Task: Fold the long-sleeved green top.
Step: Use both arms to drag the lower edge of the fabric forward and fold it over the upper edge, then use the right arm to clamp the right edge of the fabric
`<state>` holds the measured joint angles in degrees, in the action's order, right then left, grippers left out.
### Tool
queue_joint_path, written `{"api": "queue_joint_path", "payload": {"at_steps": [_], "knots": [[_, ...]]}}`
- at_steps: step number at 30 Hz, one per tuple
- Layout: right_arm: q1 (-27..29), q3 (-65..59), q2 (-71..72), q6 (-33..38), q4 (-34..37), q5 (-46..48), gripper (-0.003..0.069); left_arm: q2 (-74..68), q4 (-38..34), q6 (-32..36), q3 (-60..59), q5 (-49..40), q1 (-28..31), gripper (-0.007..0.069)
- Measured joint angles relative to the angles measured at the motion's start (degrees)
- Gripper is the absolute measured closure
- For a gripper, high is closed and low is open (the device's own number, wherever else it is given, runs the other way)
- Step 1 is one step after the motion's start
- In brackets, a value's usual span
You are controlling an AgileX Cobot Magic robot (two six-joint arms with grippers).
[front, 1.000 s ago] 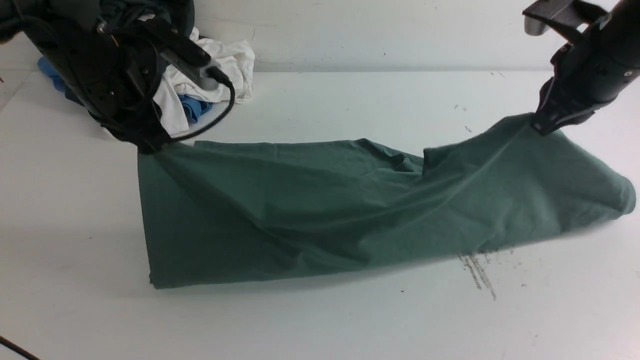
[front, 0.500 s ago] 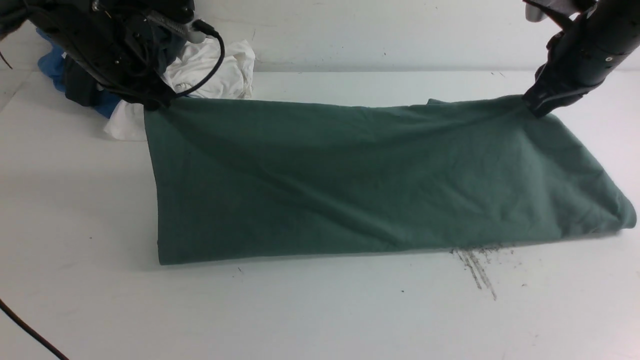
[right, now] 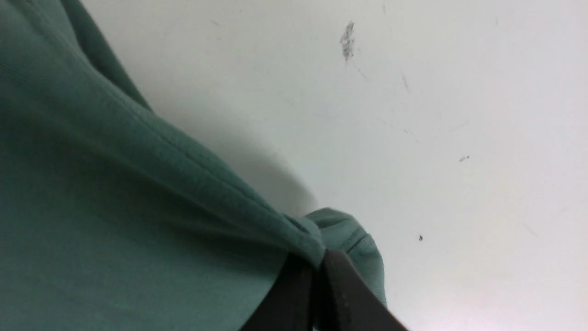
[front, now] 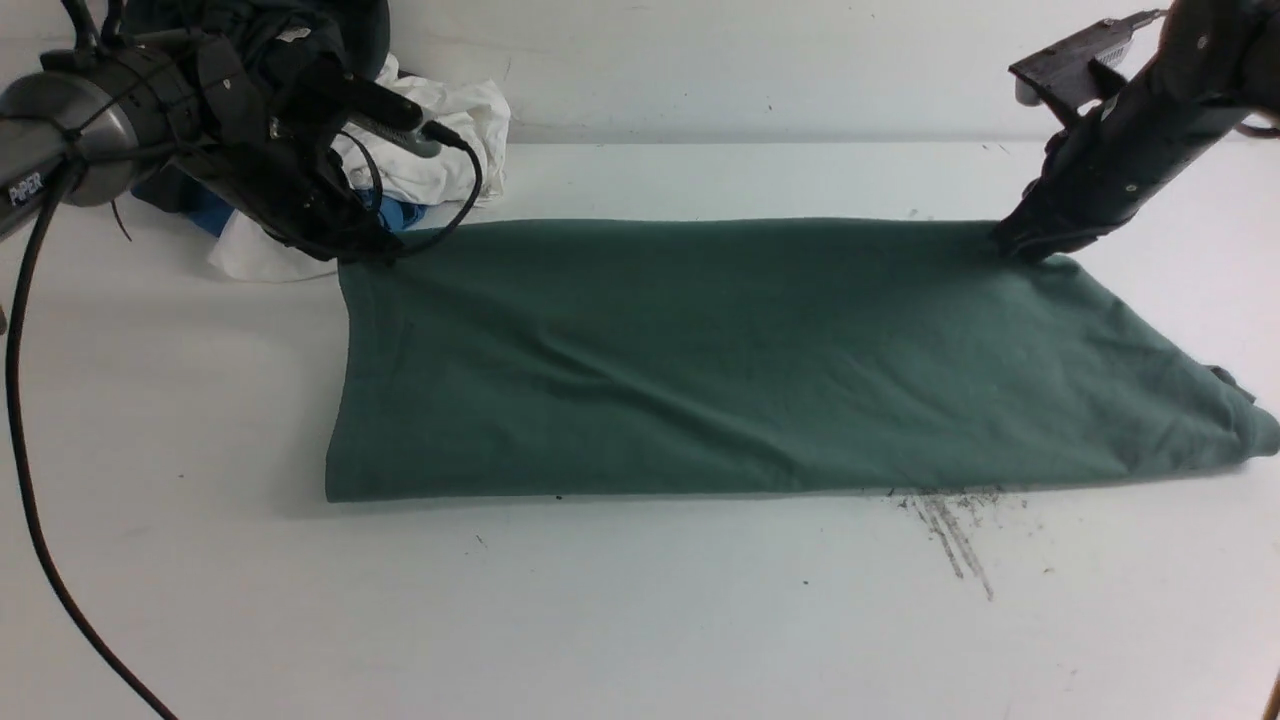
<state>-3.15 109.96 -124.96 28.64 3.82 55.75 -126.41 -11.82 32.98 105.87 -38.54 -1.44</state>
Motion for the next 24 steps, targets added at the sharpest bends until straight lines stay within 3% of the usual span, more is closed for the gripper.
{"api": "queue_joint_path", "payload": {"at_steps": [7, 12, 13, 17, 20, 21, 24], "knots": [[0.00, 0.00, -3.52, -3.05, -0.19, -4.00, 0.0641, -2.58, 0.00, -0.06, 0.00, 2.72, 0.00, 0.0587], [0.11, 0.05, -4.35, -8.59, -3.16, -5.44, 0.0519, -2.97, 1.19, -0.10, 0.63, 2.99, 0.01, 0.0435], [0.17, 0.11, -3.92, -11.63, -5.20, -5.36, 0.0443, -2.62, 1.80, -0.72, 2.20, 1.94, 0.06, 0.0364], [0.51, 0.11, -0.73, -19.92, -10.28, -2.38, 0.0301, 0.75, 1.34, -4.93, 7.62, -6.77, -0.17, 0.0227], [0.72, 0.11, 2.60, -22.61, -12.57, 0.48, 0.0245, 3.66, 0.51, -7.82, 11.22, -14.19, -0.90, 0.0211], [1.13, -0.08, 5.63, -23.42, -12.75, 3.51, 0.0222, 5.90, 0.15, -9.41, 13.28, -20.73, -2.44, 0.0225], [2.82, -2.50, 10.37, -23.42, -11.39, 6.46, 0.0213, 7.52, 0.21, -9.71, 14.11, -29.28, -5.45, 0.0294]]}}
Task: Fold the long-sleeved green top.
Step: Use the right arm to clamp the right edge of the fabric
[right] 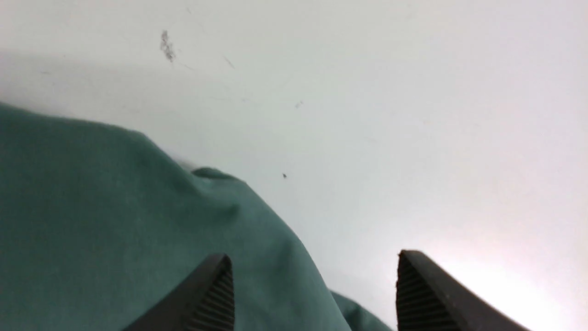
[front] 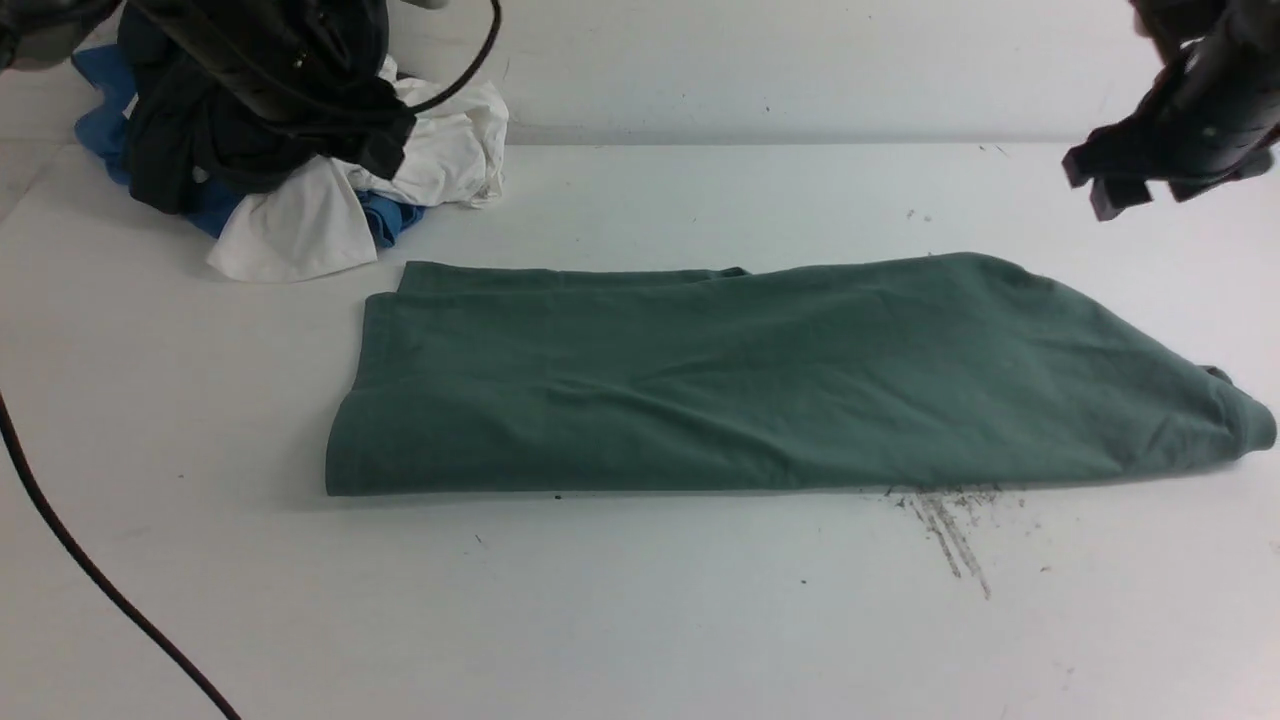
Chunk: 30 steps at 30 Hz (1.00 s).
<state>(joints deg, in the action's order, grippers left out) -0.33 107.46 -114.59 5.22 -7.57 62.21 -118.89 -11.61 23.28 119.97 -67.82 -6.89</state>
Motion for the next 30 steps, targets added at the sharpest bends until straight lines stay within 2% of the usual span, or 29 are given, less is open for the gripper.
{"api": "queue_joint_path", "payload": {"at_steps": [2, 5, 7, 9, 12, 17, 24, 27, 30], "knots": [[0.87, -2.21, 2.01, 0.00, 1.02, 0.41, 0.0212, -0.01, 0.15, 0.00, -0.19, -1.46, -1.50, 0.0342], [4.81, -11.30, 7.13, 0.00, 5.07, -1.07, 0.0211, -1.49, 0.58, 0.05, -2.62, -2.71, -5.12, 0.0504], [6.58, -15.77, 8.58, -0.12, 6.53, -3.04, 0.0211, -2.71, 0.71, 0.46, -3.85, -2.88, -6.46, 0.0579], [8.52, -20.46, 9.00, -0.38, 7.57, -6.29, 0.0207, -4.24, 0.46, 1.18, -5.06, -2.80, -7.52, 0.0615], [11.10, -25.01, 6.80, -1.79, 7.88, -11.29, 0.0183, -6.93, -0.53, 1.36, -6.28, -2.80, -8.07, 0.0632], [13.18, -25.51, -0.26, -2.85, 7.57, -15.05, 0.0132, -11.02, 0.00, 1.33, -6.35, -2.58, -8.07, 0.0632], [13.11, -24.88, -5.40, -2.10, 10.25, -17.62, 0.0125, -15.23, 2.18, 1.33, -6.35, -2.47, -8.02, 0.0632], [13.11, -24.81, -5.49, -0.84, 11.05, -17.97, 0.0166, -15.37, 2.18, 1.33, -6.28, -2.47, -7.92, 0.0632], [12.99, -24.81, -5.44, 0.44, 11.65, -17.97, 0.0272, -15.37, 2.12, 1.33, -6.28, -2.47, -7.92, 0.0632]]}}
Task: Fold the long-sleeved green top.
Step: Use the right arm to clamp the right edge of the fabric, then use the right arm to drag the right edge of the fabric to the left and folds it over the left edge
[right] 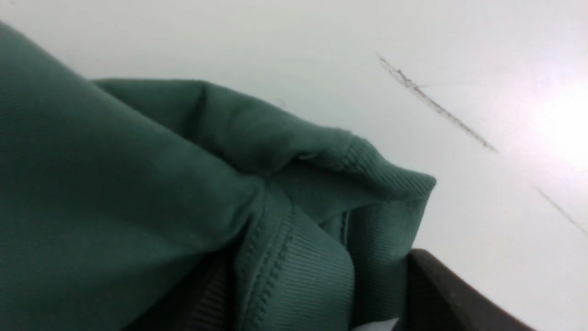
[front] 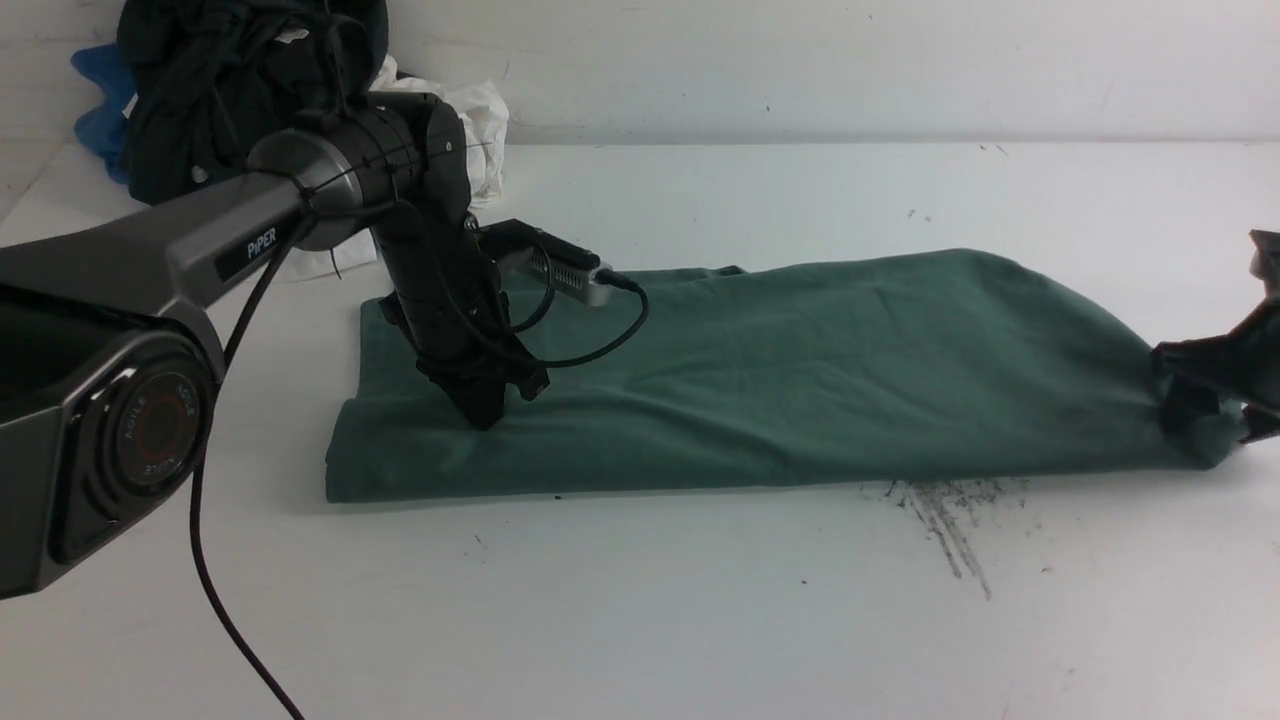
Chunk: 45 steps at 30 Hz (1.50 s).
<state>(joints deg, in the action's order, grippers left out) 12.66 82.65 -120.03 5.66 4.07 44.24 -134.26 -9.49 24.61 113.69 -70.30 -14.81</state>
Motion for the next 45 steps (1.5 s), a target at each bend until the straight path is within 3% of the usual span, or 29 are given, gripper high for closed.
{"api": "queue_joint_path", "payload": {"at_steps": [4, 6, 8, 13, 17, 19, 24, 25, 30, 31, 32, 39, 45], "knots": [[-0.24, -0.25, 1.52, 2.13, -0.29, 1.03, 0.0520, -0.06, -0.06, -0.12, 0.96, -0.12, 0.00, 0.0632], [-0.36, -0.38, 3.73, 2.69, -1.98, 2.26, 0.0608, 0.23, -0.06, -0.24, 1.30, -0.01, 0.00, 0.0632], [-0.36, -0.49, 7.02, 2.26, -5.41, 3.95, 0.0638, 1.55, -0.11, -0.56, 1.34, -0.01, 0.00, 0.0632], [-0.36, -0.55, 18.25, -4.95, -17.48, 7.80, 0.0643, 11.02, -0.97, -0.84, 1.53, -0.09, 0.21, 0.0632], [-2.59, -0.36, 26.19, -5.66, -19.56, 8.86, 0.0643, 17.47, -2.17, -0.43, 1.71, -0.16, 0.21, 0.0632], [-5.57, 1.02, 29.30, -4.92, -18.68, 10.34, 0.0643, 19.91, -2.57, -0.13, 1.71, -0.40, 0.21, 0.0632], [-20.93, 6.91, 30.18, -1.46, -12.93, 13.64, 0.0643, 23.25, -2.77, 0.07, 1.71, -0.58, 0.21, 0.0632], [-21.59, 7.13, 30.06, -1.45, -12.73, 13.64, 0.0643, 23.31, -2.77, 0.07, 1.71, -0.58, 0.21, 0.0632], [-37.29, 13.90, 21.74, -2.53, -9.34, 12.11, 0.0644, 23.37, -2.77, 0.07, 1.71, -0.83, 0.21, 0.0632], [-37.29, 14.19, 21.28, -2.66, -9.34, 11.98, 0.0644, 23.37, -2.77, 0.07, 1.71, -0.83, 0.21, 0.0632], [-40.84, 16.63, 17.42, -3.51, -8.43, 10.76, 0.0644, 23.37, -2.77, 0.07, 1.71, -0.83, 0.21, 0.0632], [-46.89, 26.51, 0.89, -6.20, -3.18, 8.22, 0.0625, 24.40, -2.64, 0.07, 1.65, -1.06, 0.64, 0.0632], [-46.90, 32.63, -5.09, -3.49, 4.22, 10.28, 0.0453, 26.68, -2.72, -0.42, 1.65, -1.29, 3.65, 0.0632]]}}
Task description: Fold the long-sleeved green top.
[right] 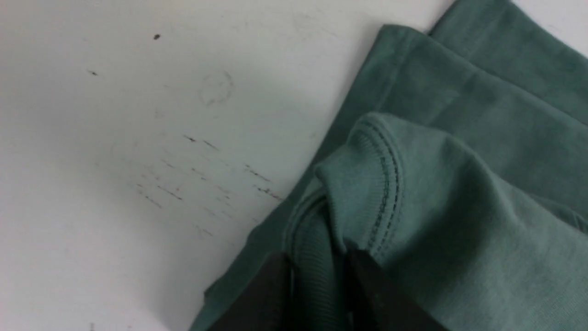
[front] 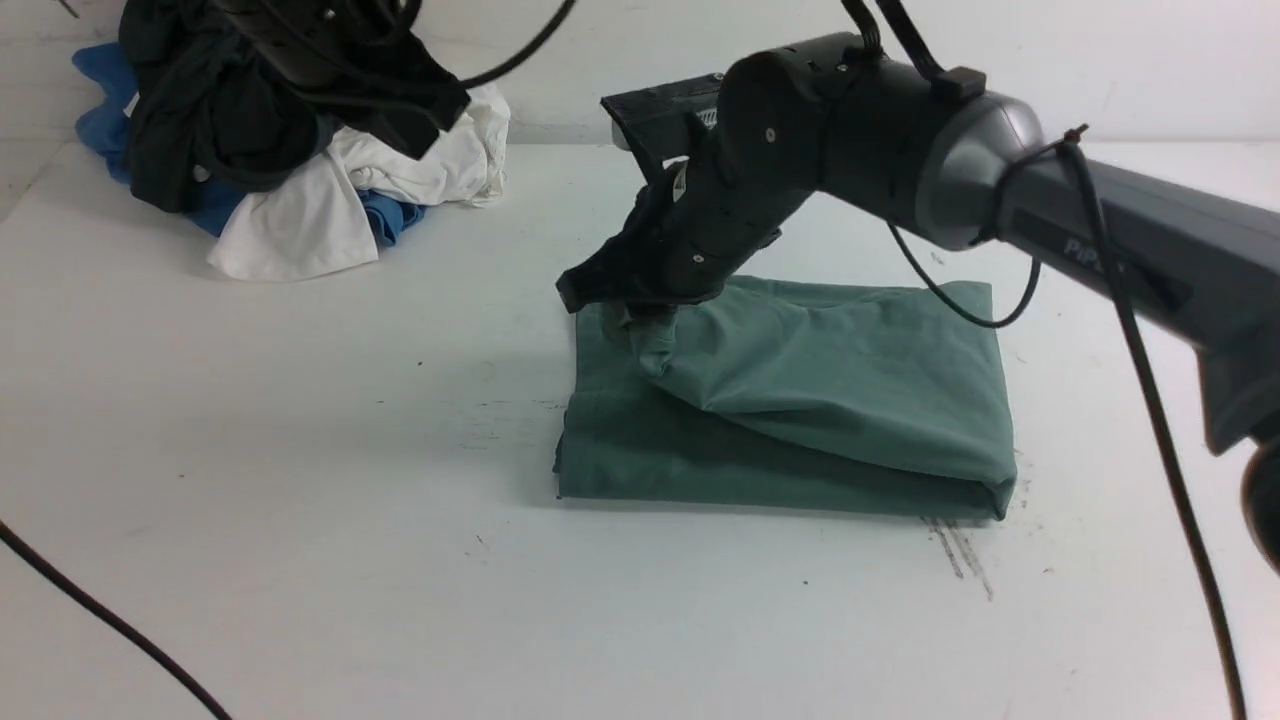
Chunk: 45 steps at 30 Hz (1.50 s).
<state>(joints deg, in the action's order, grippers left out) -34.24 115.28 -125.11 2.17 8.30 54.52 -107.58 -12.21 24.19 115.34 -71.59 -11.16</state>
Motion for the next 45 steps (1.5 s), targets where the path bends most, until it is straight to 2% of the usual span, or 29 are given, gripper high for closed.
{"api": "queue_joint_path", "payload": {"at_steps": [1, 4, 5, 6, 9, 12, 15, 16, 17, 19, 21, 22, 25, 29, 32, 40, 45], "knots": [[0.00, 1.91, 0.00, 1.39, 0.69, 1.54, 0.0385, 0.49, 0.06, -0.56, 0.00, -0.09, 0.71, 0.0632], [0.00, 7.30, 1.11, 3.98, -1.67, 6.21, 0.0265, 0.82, -0.91, -1.12, 0.00, -0.14, 0.74, 0.0632], [0.00, 7.30, 1.11, 3.98, -2.05, 6.21, 0.0265, 0.82, -0.91, -1.18, 0.00, -0.14, 0.67, 0.0632], [0.11, 10.19, 2.21, 4.68, -5.46, 9.38, 0.0228, 0.67, -2.42, -1.02, 0.00, -0.14, 0.08, 0.0632], [1.34, 13.80, 4.89, 4.82, -14.38, 14.74, 0.0212, -0.26, -6.75, 1.32, 0.00, -0.14, -2.30, 0.0632], [5.43, 14.23, 6.83, 3.98, -21.00, 16.59, 0.0253, -2.73, -12.27, 4.45, 0.00, -0.14, -5.19, 0.0632], [11.12, 12.38, 7.62, 3.12, -20.53, 16.84, 0.0331, -6.48, -16.54, 6.54, 0.00, -0.14, -7.73, 0.0632], [14.34, 10.72, 7.83, 3.05, -17.95, 16.90, 0.0377, -8.16, -17.54, 6.96, 0.00, -0.08, -8.47, 0.0632], [14.79, 10.40, 7.89, 3.05, -17.49, 16.90, 0.0393, -8.89, -17.68, 7.11, 0.00, -0.08, -8.72, 0.0632], [19.82, 5.01, 7.97, 4.26, -10.19, 17.03, 0.0499, -13.91, -18.31, 7.85, 0.00, 0.75, -10.01, 0.0632], [21.47, 1.71, 7.97, 5.50, -7.00, 17.03, 0.0545, -15.93, -18.31, 7.85, 0.00, 2.49, -10.28, 0.0632], [23.06, -3.46, 7.97, 7.00, -4.15, 16.75, 0.0595, -19.41, -18.03, 7.54, 0.00, 5.25, -10.48, 0.0632], [24.34, -14.66, 7.97, 7.60, -2.48, 9.93, 0.0658, -24.13, -14.53, 3.97, 0.00, 9.11, -10.21, 0.0632], [24.52, -25.66, 7.23, 7.39, -3.10, -1.96, 0.0671, -27.95, -9.86, -1.80, 0.00, 9.90, -9.41, 0.0632], [24.20, -30.23, 4.99, 7.34, -2.96, -9.28, 0.0672, -28.40, -9.38, -3.57, 0.32, 9.77, -9.07, 0.0632], [21.80, -30.32, 3.99, 7.97, -1.84, -16.13, 0.0673, -28.09, -7.53, -4.21, 0.69, 7.11, -8.30, 0.0632], [20.16, -30.38, 4.52, 8.04, -0.20, -17.12, 0.0673, -25.85, -4.91, -4.25, 0.20, 4.19, -6.80, 0.0632]]}}
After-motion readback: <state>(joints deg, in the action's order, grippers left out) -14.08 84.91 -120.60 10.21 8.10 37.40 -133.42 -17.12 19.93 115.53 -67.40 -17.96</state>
